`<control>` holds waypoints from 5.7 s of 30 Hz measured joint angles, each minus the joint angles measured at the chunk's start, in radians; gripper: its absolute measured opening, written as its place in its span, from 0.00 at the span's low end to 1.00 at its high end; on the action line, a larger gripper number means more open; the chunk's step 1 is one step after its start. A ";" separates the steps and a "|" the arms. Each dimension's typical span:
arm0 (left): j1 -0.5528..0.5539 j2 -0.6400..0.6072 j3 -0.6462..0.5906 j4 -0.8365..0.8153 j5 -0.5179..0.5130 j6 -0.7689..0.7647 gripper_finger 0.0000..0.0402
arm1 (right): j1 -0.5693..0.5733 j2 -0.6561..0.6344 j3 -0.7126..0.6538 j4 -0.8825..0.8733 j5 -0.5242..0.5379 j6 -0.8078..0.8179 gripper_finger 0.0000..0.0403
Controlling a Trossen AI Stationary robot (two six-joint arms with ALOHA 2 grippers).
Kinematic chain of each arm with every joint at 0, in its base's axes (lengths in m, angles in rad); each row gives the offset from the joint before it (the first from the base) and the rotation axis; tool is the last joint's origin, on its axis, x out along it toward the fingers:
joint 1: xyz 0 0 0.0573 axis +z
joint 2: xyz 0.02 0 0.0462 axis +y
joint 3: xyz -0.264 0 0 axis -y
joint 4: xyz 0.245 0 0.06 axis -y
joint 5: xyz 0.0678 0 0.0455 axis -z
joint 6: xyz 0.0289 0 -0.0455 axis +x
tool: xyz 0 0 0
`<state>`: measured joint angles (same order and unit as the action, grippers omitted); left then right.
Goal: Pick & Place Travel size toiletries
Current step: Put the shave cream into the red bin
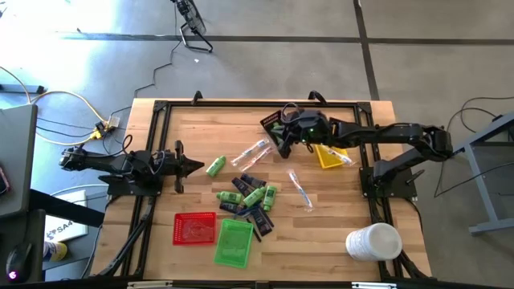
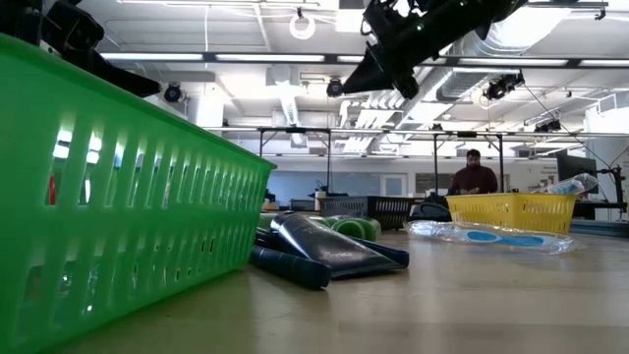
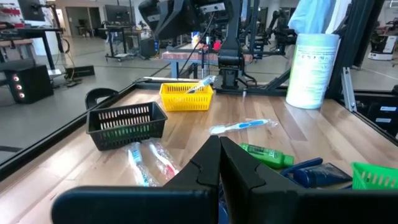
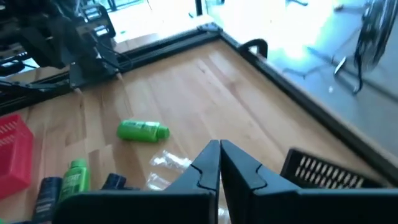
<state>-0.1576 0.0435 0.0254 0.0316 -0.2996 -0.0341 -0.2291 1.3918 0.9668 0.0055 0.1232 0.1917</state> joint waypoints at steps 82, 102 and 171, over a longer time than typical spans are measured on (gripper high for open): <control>0.000 0.000 0.003 0.016 0.052 -0.102 0.01 | 0.240 -0.696 -0.534 0.298 0.095 -0.245 0.01; 0.000 0.000 0.007 0.095 0.031 -0.076 0.01 | 0.240 -0.746 -0.534 0.105 0.083 -0.116 0.01; 0.000 0.776 0.087 0.512 -0.086 -0.180 0.01 | 0.240 -0.732 -0.534 0.133 0.087 -0.116 0.01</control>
<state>-0.1575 0.8198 0.1121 0.5434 -0.3861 -0.2136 0.0113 0.6596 0.4324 0.1387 0.2105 0.0753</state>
